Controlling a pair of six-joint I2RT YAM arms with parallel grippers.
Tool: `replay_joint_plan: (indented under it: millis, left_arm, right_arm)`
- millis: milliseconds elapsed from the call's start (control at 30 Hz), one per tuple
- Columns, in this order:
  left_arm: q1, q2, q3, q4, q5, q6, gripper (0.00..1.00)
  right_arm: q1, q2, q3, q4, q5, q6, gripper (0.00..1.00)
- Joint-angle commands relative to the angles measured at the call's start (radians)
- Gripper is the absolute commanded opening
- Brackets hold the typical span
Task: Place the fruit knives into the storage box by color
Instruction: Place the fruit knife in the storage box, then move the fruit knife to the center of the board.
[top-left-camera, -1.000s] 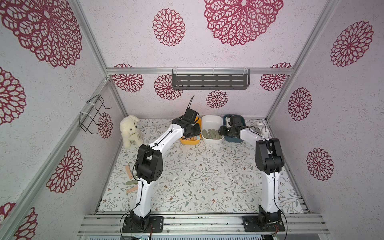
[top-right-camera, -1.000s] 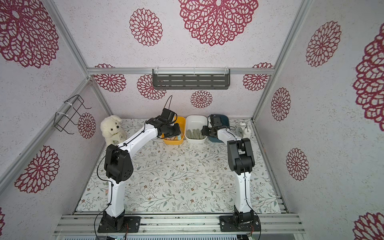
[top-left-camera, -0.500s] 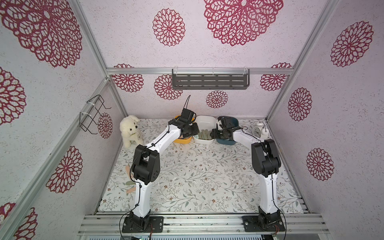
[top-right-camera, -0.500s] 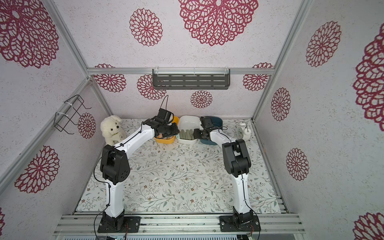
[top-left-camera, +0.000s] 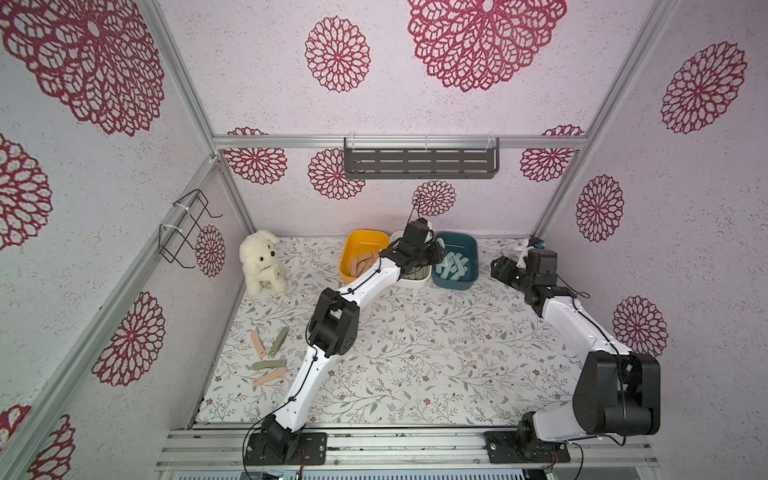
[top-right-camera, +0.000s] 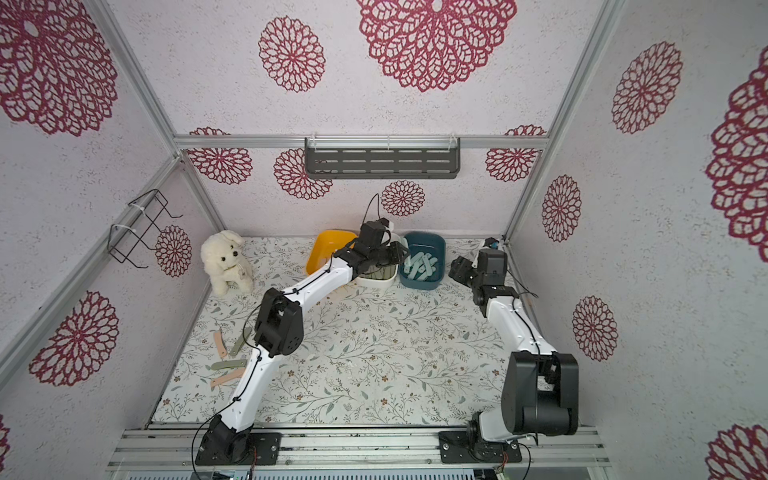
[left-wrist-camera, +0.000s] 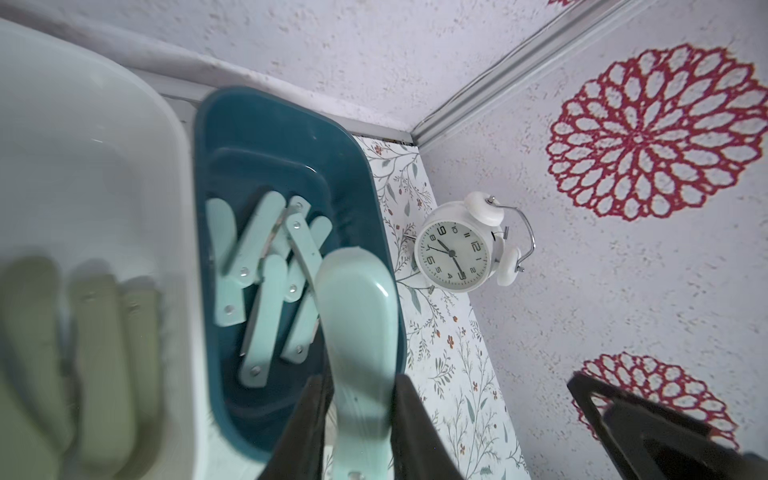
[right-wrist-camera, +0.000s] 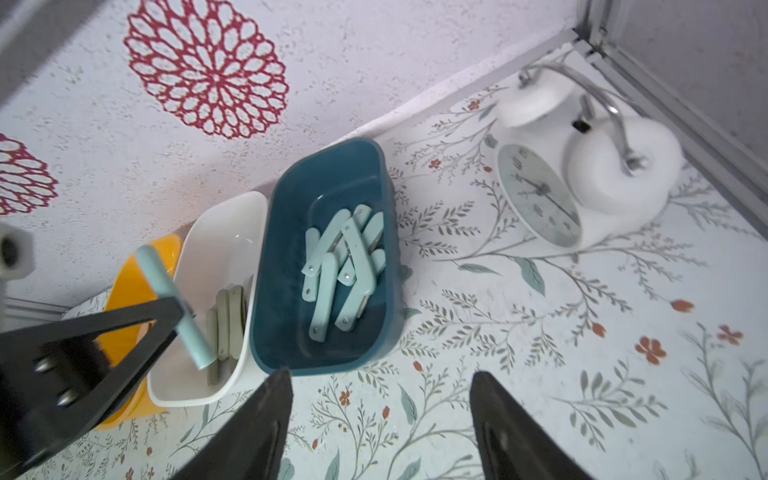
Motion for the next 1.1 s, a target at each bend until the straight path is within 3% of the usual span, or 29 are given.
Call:
replay_joint_plan:
  millis: [0,200,367,500,633,833,1067]
  left_arm:
    - [-0.022,0.097,0.12,0.074,0.0,-0.059,0.21]
    - [-0.03,0.167,0.165,0.104,-0.089,-0.054,0.35]
    - [-0.031,0.14,0.155,0.06,-0.098,-0.016,0.7]
    - [-0.03,0.012,0.052,0.032,-0.127,0.017,0.99]
    - [-0.024,-0.199,-0.129,-0.043,-0.208,0.04,0.97]
    - [0.011,-0.56,-0.465,-0.268,-0.394,0.037,0.97]
    - [0.148,-0.882,-0.812,-0.594,-0.523,-0.05,0.97]
  right_arm:
    - [-0.028,-0.062,-0.055,0.056,-0.041,0.039,0.72]
    - [-0.039,-0.098,-0.129,0.081,-0.086,0.044,0.72]
    - [-0.036,-0.078,-0.15,0.105,-0.126,0.043,0.76]
    - [0.002,-0.061,-0.135,0.098,-0.129,0.017,0.82]
    - [0.108,-0.046,-0.098,0.05,-0.064,-0.033,0.9]
    - [0.353,0.012,-0.099,0.07,0.046,-0.054,0.97]
    - [0.641,0.215,0.011,0.096,0.138,-0.07,0.99]
